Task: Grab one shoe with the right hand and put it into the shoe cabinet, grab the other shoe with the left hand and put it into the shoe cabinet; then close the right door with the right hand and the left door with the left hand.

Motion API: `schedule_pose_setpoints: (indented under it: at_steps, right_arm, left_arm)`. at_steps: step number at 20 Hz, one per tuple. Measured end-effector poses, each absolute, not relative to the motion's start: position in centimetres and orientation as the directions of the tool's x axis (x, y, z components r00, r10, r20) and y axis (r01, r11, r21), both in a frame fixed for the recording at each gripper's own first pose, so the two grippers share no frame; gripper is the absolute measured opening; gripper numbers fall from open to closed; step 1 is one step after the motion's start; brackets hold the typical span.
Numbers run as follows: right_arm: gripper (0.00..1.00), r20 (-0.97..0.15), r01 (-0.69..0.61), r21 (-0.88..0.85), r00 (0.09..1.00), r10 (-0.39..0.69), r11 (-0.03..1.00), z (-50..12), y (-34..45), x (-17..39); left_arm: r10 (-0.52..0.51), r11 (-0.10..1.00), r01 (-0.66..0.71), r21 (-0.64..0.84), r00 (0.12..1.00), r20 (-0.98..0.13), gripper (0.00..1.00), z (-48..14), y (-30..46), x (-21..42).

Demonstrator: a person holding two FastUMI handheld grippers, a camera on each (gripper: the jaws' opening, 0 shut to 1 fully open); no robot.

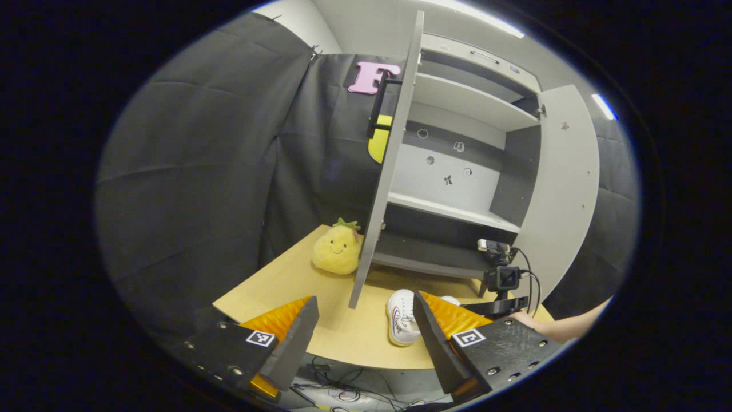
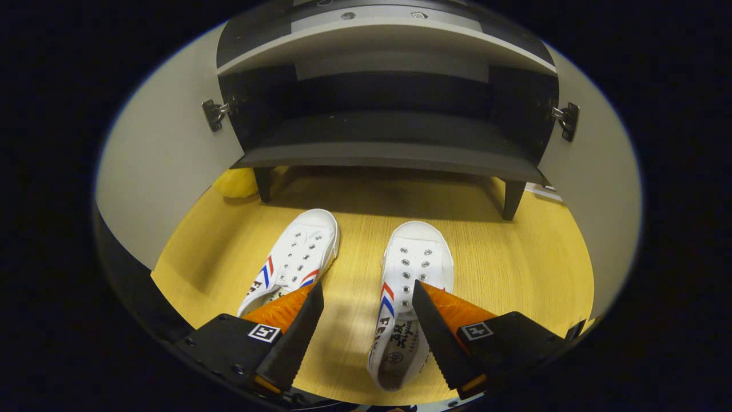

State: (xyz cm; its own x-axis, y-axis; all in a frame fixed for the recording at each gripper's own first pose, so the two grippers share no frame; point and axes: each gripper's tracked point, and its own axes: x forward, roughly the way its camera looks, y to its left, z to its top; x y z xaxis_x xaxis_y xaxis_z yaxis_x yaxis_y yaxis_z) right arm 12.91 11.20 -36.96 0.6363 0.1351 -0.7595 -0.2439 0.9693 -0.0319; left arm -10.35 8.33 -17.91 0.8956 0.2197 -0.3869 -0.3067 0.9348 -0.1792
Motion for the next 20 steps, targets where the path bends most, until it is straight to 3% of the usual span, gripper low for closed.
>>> schedule_pose_setpoints:
  at_steps: [3, 4, 7, 9, 10, 11, 12, 15, 17, 18, 20]
  right_arm:
    - [0.99, -0.785, -0.239, -0.063, 0.612, 0.099, 0.969, -38.7, 10.4, 12.8]
    - [0.92, -0.782, -0.245, -0.073, 0.615, 0.097, 0.967, -38.8, 10.4, 13.2]
    - [0.89, -0.809, -0.272, -0.085, 0.58, 0.093, 0.959, -40.2, 11.1, 12.9]
    - [0.86, -0.824, -0.3, -0.15, 0.565, 0.049, 0.942, -40.8, 10.9, 12.7]
    - [0.89, -0.834, -0.32, -0.188, 0.552, 0.021, 0.929, -41.3, 10.9, 12.7]
    - [0.83, -0.833, -0.345, -0.233, 0.553, -0.004, 0.909, -41.3, 10.9, 12.4]
    - [0.89, -0.809, -0.342, -0.339, 0.582, -0.085, 0.876, -41.0, 9.6, 13.1]
    - [0.36, -0.775, -0.306, -0.374, 0.622, -0.114, 0.876, -41.3, 8.8, 13.4]
    - [0.23, -0.778, -0.284, -0.34, 0.62, -0.099, 0.897, -40.7, 8.9, 13.1]
    - [0.23, -0.787, -0.274, -0.313, 0.611, -0.087, 0.909, -41.0, 8.9, 13.8]
    - [0.07, -0.815, -0.283, -0.269, 0.576, -0.061, 0.921, -40.3, 8.8, 13.0]
  left_arm:
    - [0.224, 0.932, -0.315, -0.176, 0.887, -0.403, 0.94, -18.2, 8.2, -10.8]
    - [0.227, 0.935, -0.313, -0.165, 0.889, -0.397, 0.93, -17.8, 8.3, -10.9]
    - [0.221, 0.946, -0.29, -0.145, 0.905, -0.364, 0.96, -16.5, 8.0, -10.2]
    - [0.211, 0.949, -0.281, -0.146, 0.904, -0.372, 0.95, -16.8, 7.6, -9.7]
    - [0.202, 0.949, -0.276, -0.155, 0.905, -0.374, 0.97, -16.7, 7.3, -9.4]
    - [0.193, 0.948, -0.269, -0.169, 0.91, -0.367, 0.95, -16.3, 7.0, -9.2]
    - [0.181, 0.949, -0.258, -0.183, 0.917, -0.357, 0.96, -15.6, 6.6, -8.8]
    - [0.169, 0.96, -0.23, -0.161, 0.932, -0.321, 0.96, -14.0, 6.2, -8.0]
    - [0.166, 0.968, -0.214, -0.129, 0.937, -0.307, 0.95, -13.6, 6.1, -7.8]
    - [0.161, 0.971, -0.206, -0.123, 0.939, -0.304, 0.95, -13.5, 6.0, -7.9]
    - [0.154, 0.973, -0.199, -0.119, 0.939, -0.306, 0.94, -13.4, 5.6, -8.2]
